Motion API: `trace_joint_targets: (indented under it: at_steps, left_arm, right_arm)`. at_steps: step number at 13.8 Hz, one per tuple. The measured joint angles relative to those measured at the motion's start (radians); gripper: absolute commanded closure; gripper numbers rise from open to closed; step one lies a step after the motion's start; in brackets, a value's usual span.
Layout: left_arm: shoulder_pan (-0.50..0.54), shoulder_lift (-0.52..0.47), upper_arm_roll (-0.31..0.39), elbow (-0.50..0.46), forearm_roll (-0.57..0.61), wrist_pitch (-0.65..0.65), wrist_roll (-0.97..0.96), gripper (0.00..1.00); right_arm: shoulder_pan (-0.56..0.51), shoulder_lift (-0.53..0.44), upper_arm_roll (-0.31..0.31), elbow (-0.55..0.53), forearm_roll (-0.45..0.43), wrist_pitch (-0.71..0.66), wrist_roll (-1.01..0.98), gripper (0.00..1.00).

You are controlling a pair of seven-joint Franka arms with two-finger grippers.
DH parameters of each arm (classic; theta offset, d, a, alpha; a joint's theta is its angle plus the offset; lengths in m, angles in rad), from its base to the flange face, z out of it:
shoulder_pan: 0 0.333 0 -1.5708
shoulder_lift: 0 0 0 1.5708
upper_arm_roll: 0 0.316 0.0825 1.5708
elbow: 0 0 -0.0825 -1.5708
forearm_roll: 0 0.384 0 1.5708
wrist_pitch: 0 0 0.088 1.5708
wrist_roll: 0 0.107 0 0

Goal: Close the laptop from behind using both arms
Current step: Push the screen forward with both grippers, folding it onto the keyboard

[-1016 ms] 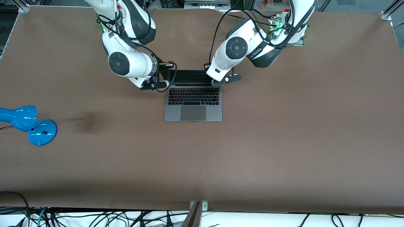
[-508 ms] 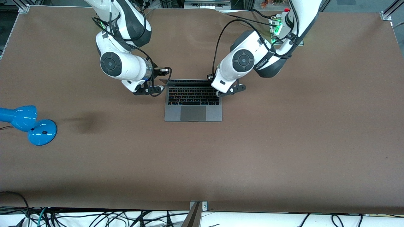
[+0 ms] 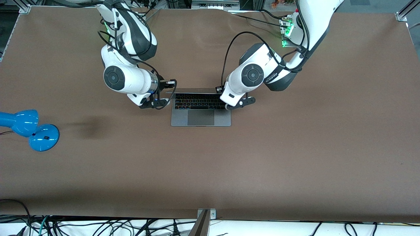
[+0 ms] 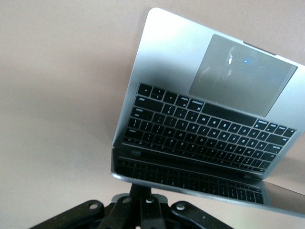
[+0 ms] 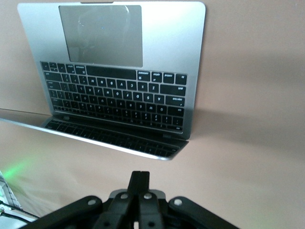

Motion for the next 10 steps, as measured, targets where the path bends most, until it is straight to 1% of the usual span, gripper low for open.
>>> trace_joint_targets:
  at_steps: [5, 10]
  left_arm:
    - [-0.001, 0.070, 0.007, 0.052, 0.039, 0.021, -0.001, 1.00]
    - [-0.003, 0.111, 0.019, 0.083, 0.061, 0.042, -0.001, 1.00]
  right_arm:
    - [0.001, 0.061, -0.016, 0.034, -0.037, 0.035, -0.025, 0.99]
    - [0.003, 0.134, -0.018, 0.094, -0.042, 0.051, -0.029, 0.99]
